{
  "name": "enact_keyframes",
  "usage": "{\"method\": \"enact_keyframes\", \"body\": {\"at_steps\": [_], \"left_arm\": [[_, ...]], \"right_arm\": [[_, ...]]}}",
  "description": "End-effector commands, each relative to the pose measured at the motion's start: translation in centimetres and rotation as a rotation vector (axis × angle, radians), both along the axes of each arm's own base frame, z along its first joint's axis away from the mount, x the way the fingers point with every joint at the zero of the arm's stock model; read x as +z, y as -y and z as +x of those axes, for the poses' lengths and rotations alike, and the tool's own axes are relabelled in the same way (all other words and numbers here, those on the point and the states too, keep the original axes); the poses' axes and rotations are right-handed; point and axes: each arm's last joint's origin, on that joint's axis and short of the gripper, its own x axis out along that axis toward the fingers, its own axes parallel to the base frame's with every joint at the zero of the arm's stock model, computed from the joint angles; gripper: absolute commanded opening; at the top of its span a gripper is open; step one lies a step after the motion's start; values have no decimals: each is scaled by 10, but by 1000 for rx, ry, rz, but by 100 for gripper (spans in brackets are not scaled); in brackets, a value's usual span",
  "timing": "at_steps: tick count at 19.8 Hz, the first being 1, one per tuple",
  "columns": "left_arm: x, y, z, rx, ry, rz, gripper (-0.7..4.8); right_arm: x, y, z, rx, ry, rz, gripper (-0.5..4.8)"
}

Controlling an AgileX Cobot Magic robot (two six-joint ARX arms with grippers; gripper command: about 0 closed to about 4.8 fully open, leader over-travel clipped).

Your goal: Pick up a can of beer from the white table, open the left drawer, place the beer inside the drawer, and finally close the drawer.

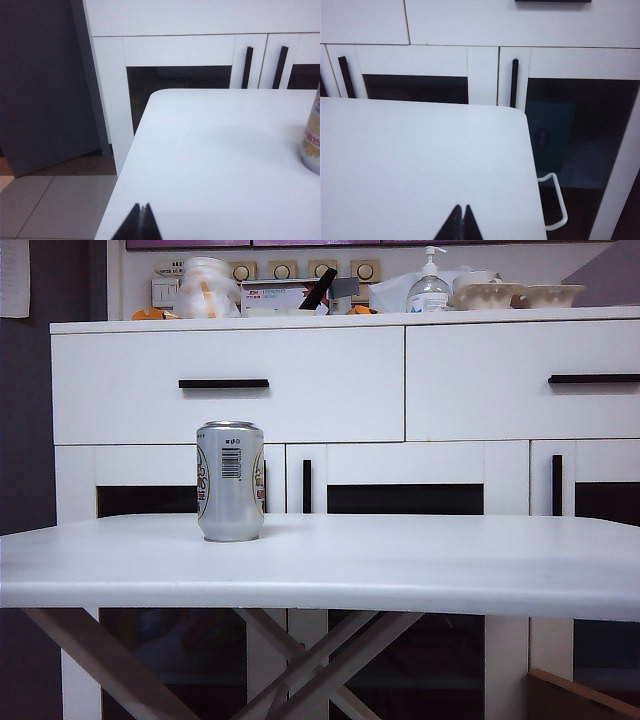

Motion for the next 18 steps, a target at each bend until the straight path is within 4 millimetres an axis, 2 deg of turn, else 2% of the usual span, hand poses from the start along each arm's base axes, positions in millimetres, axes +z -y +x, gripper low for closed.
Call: {"method": "enact_keyframes", "body": {"at_steps": [1,7,13,18], "left_arm": [[1,0,0,-5,10,-3,-6],[4,0,0,-5,23,-4,-6],[26,-2,-6,47,66,-60,-6],[58,-2,-15,42,137,-73,-6]], "right_arm": [[2,0,0,2,20,7,-1],[10,0,-2,3,43,36,-1],[46,2,-12,5,134,93,-1],[82,2,-19,18,168,183,-2]]}}
